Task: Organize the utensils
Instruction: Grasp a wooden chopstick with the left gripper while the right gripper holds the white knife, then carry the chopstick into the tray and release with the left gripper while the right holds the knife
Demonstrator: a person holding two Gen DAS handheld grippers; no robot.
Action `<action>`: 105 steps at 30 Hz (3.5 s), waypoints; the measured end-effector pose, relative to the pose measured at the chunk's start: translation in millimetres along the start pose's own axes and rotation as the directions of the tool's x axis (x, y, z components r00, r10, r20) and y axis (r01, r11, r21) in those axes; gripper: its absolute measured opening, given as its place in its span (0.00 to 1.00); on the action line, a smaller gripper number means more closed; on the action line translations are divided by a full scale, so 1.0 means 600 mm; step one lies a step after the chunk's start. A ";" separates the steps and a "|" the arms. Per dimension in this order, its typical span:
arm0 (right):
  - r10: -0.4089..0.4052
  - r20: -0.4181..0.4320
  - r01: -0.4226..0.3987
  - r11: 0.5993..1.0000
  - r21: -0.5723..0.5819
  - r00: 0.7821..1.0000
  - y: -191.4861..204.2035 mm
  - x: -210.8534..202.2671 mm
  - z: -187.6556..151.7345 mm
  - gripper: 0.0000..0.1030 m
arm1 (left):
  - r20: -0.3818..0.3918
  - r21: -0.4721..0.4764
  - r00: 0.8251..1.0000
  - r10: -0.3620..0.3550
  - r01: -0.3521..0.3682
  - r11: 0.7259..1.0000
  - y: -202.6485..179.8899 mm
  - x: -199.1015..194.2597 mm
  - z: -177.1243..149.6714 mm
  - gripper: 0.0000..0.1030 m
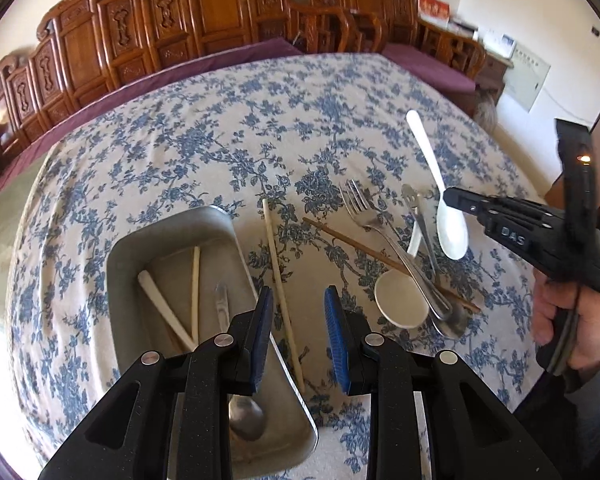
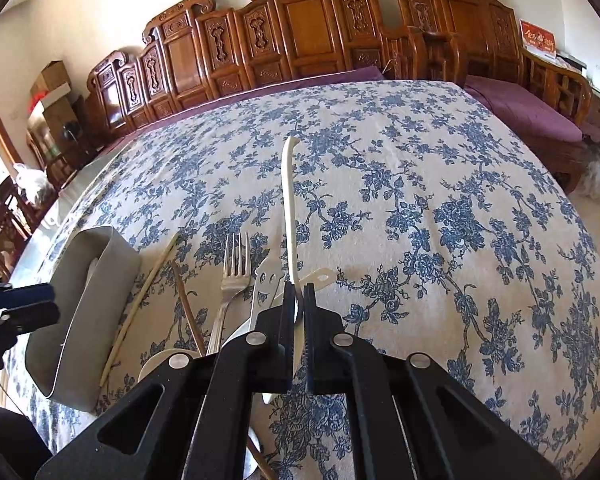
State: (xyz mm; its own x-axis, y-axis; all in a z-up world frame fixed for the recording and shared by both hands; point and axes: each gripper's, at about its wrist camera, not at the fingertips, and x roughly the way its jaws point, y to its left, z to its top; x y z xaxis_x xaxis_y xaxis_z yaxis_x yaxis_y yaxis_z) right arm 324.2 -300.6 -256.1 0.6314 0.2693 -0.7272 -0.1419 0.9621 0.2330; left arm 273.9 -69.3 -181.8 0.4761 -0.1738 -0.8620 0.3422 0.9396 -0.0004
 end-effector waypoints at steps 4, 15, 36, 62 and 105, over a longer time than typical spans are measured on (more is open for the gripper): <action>0.027 0.008 -0.027 0.999 0.023 1.000 -0.012 -0.002 0.003 0.05 | -0.048 0.045 0.998 0.044 -0.041 0.998 -0.019 0.032 0.024 0.24; 0.108 0.030 -0.109 0.992 0.059 0.994 -0.024 -0.019 0.009 0.05 | -0.217 0.114 0.961 0.172 -0.150 0.982 -0.033 0.134 0.052 0.12; 0.148 0.046 -0.151 0.986 0.068 0.988 -0.019 -0.034 0.010 0.05 | -0.349 0.088 0.922 0.171 -0.149 0.985 -0.013 0.189 0.074 0.04; 0.147 0.023 -0.147 0.989 -0.013 0.989 0.040 -0.036 0.008 0.05 | -0.074 0.014 0.993 0.094 -0.093 0.996 -0.028 0.004 0.053 0.03; 0.195 -0.067 -0.204 0.964 -0.172 0.978 0.177 0.015 -0.018 0.05 | 0.026 -0.201 0.997 0.070 -0.064 0.978 0.142 0.036 -0.077 0.03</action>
State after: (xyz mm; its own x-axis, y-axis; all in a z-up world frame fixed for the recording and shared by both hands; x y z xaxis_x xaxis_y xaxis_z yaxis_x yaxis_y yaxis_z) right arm 306.3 -195.4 -244.7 0.5386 0.4544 -0.7095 -0.3970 0.8796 0.2620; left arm 276.2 20.4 -223.9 0.5198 -0.1150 -0.8465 0.1415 0.9888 -0.0475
